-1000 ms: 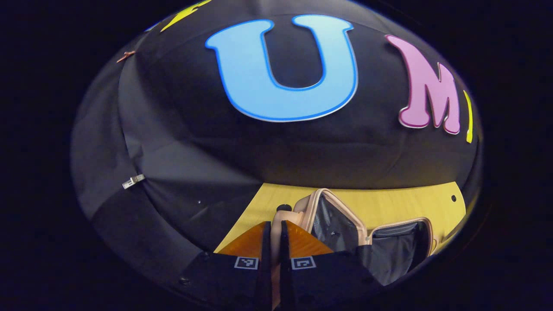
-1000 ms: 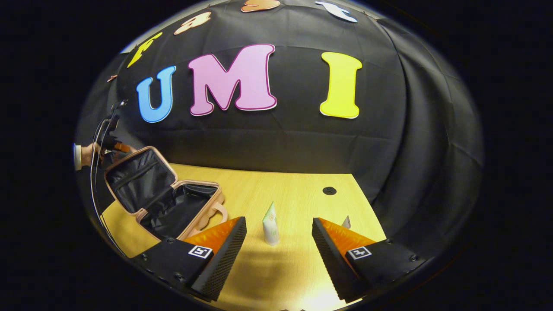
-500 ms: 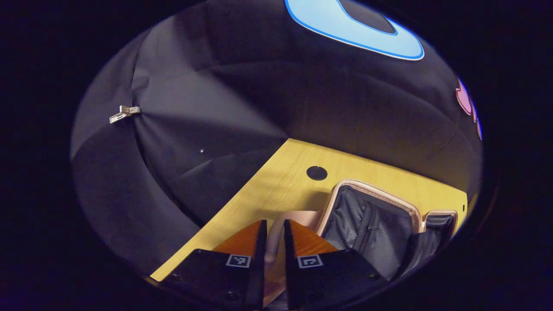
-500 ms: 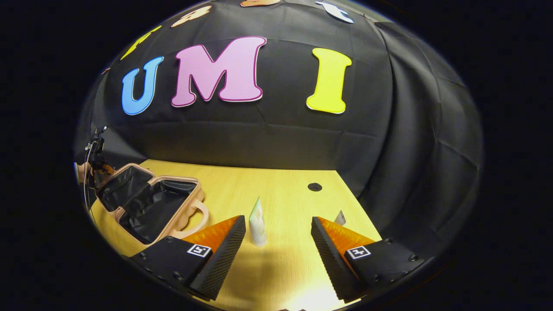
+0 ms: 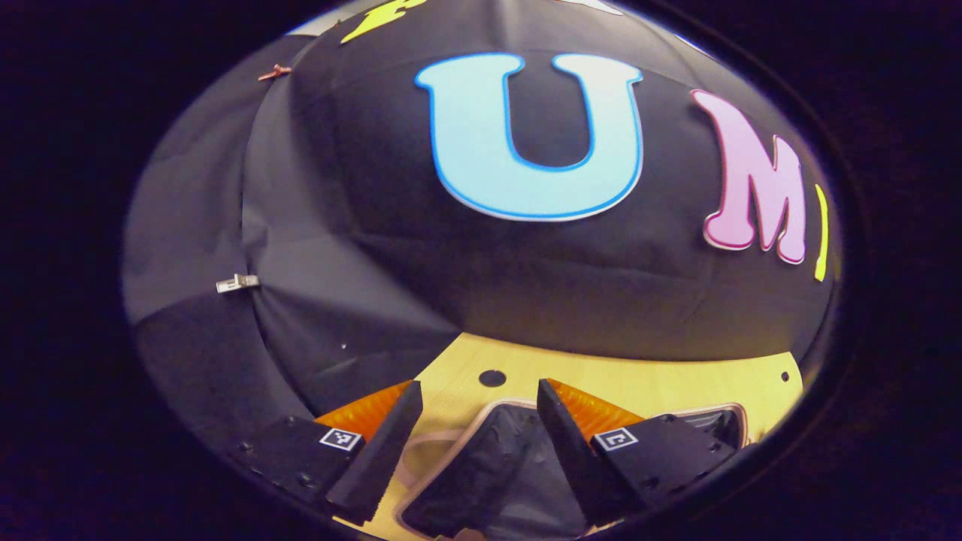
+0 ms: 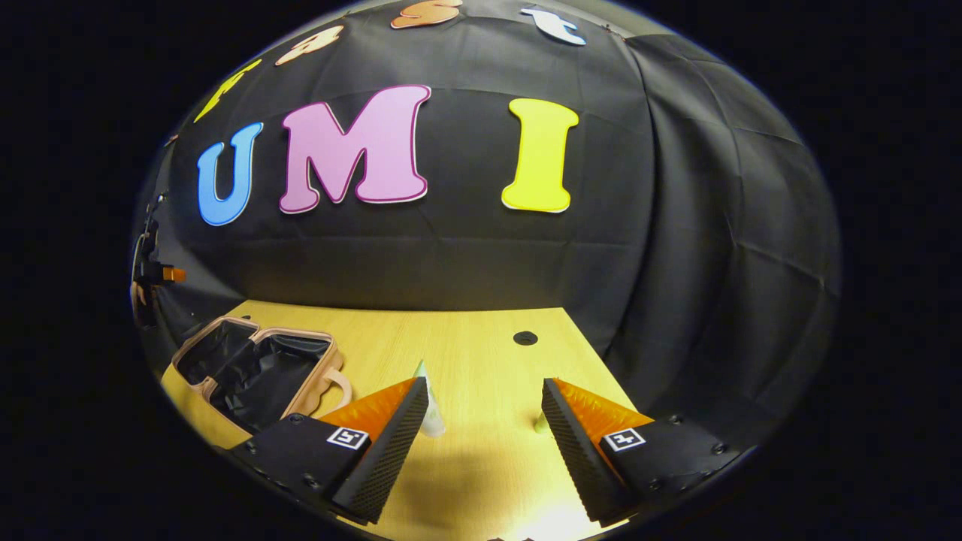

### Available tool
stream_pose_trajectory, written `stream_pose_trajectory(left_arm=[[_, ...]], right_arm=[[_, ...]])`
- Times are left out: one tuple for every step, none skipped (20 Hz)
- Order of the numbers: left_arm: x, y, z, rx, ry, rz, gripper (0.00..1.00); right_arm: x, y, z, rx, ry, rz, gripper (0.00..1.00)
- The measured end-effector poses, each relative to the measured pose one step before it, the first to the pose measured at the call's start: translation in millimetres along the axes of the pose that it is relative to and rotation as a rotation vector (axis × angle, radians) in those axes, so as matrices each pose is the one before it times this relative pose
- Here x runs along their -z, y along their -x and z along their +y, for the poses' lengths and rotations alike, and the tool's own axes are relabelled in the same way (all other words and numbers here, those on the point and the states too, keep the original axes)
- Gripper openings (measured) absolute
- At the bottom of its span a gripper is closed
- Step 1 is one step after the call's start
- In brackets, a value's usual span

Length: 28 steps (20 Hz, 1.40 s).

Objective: First open the suitcase, pack the skin care products into it, and then close the suitcase.

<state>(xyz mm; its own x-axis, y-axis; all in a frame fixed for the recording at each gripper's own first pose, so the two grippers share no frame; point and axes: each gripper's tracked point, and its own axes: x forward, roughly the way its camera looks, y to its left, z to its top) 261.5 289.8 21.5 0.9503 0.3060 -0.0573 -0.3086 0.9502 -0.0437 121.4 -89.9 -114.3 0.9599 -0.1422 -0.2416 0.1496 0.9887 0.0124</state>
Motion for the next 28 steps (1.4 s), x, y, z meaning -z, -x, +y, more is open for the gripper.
stream_pose_trajectory(left_arm=[[-12.07,16.51,-20.86,0.02089,-0.00435,-0.0378,0.96],[-10.33,19.05,-29.44,0.02802,0.00152,-0.03413,0.96],[-6.68,18.41,-28.54,0.02756,0.00518,-0.02142,0.96],[-0.98,16.06,-30.09,0.03547,0.00932,-0.00512,0.96],[0.02,17.1,-30.62,0.03312,0.00604,-0.0034,0.96],[1.23,15.85,-27.72,0.02175,0.0016,-0.00658,0.96],[2.9,13.01,-28.14,0.02529,-0.00037,-0.00463,0.96],[6.01,8.84,-32.11,0.0326,0.00505,-0.00083,0.96],[9.33,6.81,-29.37,0.03819,0.01258,0.00753,0.96],[13.97,5.6,-29.55,0.04438,0.01642,0.01276,0.96],[14.68,3.93,-27.91,0.03724,0.01485,0.01364,0.96],[17.85,1.11,-26.01,0.02854,0.01038,0.02706,0.96],[18.55,-1.37,-22.21,0.02879,0.00796,0.03279,0.96],[19.49,-2.15,-17.63,0.0217,0.0001,0.02815,0.96],[16.05,-1.94,-15.99,0.0202,0.00625,0.02458,0.96],[15.77,-5.43,-17.06,0.02901,0.00403,0.02917,0.96],[13.22,-4.61,-12.03,0.01921,0.00276,0.02815,0.96],[12.98,-5.45,-11.99,0.01977,-0.00142,0.02075,0.96],[9.5,-8.96,-10.01,0.01614,-0.00523,0.02193,0.96],[12.65,-11.27,-8.52,0.01641,-0.0112,0.01804,0.97],[8.92,-9.41,-8.92,0.01875,-0.01345,0.01194,0.97],[8.35,-9.9,-9.67,0.03009,-0.02027,0.00989,0.97],[6.97,-9.94,-7.26,0.02227,-0.02825,0.01008,0.97],[7.72,-10.16,-7.49,0.02563,-0.02499,0.00479,0.97],[6.8,-9.24,-8.85,0.0267,-0.01769,0.01318,0.97],[7.51,-7.53,-8.0,0.02845,-0.01034,0.01284,0.97],[9.13,-10.09,-5.99,0.01531,-0.01106,0.0188,0.97],[5.63,-9.16,-2.58,0.0024,-0.00769,0.01437,0.97]], right_arm=[[-3.32,2.43,-5.9,0.00185,0.00223,-0.00564,0.97],[-3.55,2.44,-5.32,-0.00036,-0.00125,-0.00561,0.97],[-2.05,2.17,-5.08,-0.00116,-0.00369,-0.00292,0.97],[-1.2,1.88,-5.88,0.00075,-0.00639,-0.00367,0.97],[-1.49,0.88,-4.45,-0.00218,-0.01112,-0.00198,0.97],[0.44,0.84,-4.11,-0.00294,-0.01393,0.00154,0.97],[-0.61,-0.17,-2.57,-0.00506,-0.01295,-0.00088,0.97],[-0.04,0.59,-2.62,-0.00607,-0.00986,-0.00134,0.97],[-0.94,-1.31,-2.26,-0.00625,-0.003,-0.00403,0.97],[0.7,-1.95,-3.28,-0.00394,0.00153,-0.00358,0.96],[0.86,-1.43,-3.57,-0.00316,0.00544,-0.00231,0.96],[1.54,-2.5,-2.83,-0.00314,0.00408,-0.00139,0.96],[2.06,-3.23,-3.47,-0.00062,-0.00011,0.00184,0.96],[3.49,-2.1,-2.52,-0.0019,-0.00981,0.00171,0.96],[3.64,-3.5,-1.65,-0.00281,-0.01279,0.0027,0.96],[5.14,-3.3,-1.69,-0.00148,-0.0108,0.01043,0.96],[5.15,-2.79,-2.65,-0.00097,-0.00842,0.00996,0.96],[4.27,-3.3,-2.78,0.00249,-0.00631,0.00371,0.96],[4.48,-3.76,-3.08,0.00072,-0.0071,0.00484,0.96],[6.11,-2.88,-3.2,0.00237,-0.00375,0.00476,0.97],[5.24,-3.87,-3.47,0.00138,-0.00307,0.00673,0.98],[6.14,-3.44,-4.03,0.00343,-0.00452,0.00961,0.97],[5.51,-4.89,-3.68,0.00293,-0.00999,0.01513,0.97],[5.56,-4.02,-2.97,0.00104,-0.01481,0.01147,0.97],[4.59,-3.89,-3.2,0.003,-0.01117,0.00867,0.97],[4.05,-4.81,-3.67,0.00558,-0.00567,0.00705,0.98],[4.36,-4.24,-1.17,0.00173,-0.00014,0.00666,0.98],[4.28,-4.23,-0.99,-0.00058,0.0037,0.00874,0.97]])
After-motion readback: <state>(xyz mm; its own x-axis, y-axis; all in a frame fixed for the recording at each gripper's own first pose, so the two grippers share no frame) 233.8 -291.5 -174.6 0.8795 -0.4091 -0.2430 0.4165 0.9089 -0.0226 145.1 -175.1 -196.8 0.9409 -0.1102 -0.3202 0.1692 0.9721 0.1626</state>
